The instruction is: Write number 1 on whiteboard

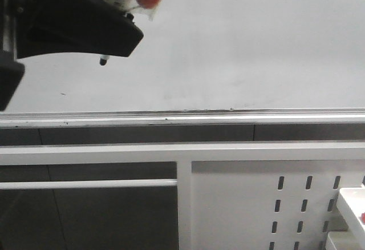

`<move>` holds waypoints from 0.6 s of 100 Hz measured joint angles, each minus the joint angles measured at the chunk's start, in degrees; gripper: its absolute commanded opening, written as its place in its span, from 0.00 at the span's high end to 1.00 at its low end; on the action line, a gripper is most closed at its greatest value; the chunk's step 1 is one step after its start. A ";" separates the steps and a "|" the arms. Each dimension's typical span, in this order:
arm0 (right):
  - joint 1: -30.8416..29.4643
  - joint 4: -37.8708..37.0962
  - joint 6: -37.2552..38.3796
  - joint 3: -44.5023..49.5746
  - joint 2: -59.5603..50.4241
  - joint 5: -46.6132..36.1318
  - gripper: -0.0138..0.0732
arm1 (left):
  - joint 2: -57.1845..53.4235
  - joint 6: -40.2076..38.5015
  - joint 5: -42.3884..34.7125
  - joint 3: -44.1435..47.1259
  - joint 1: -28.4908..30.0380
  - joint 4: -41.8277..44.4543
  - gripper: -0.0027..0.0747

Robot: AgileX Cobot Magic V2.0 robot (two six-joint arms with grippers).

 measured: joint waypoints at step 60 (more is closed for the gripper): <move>0.00 -21.43 0.00 1.36 -8.30 -0.02 0.91 | -24.44 0.33 8.55 -0.12 0.00 -15.34 0.51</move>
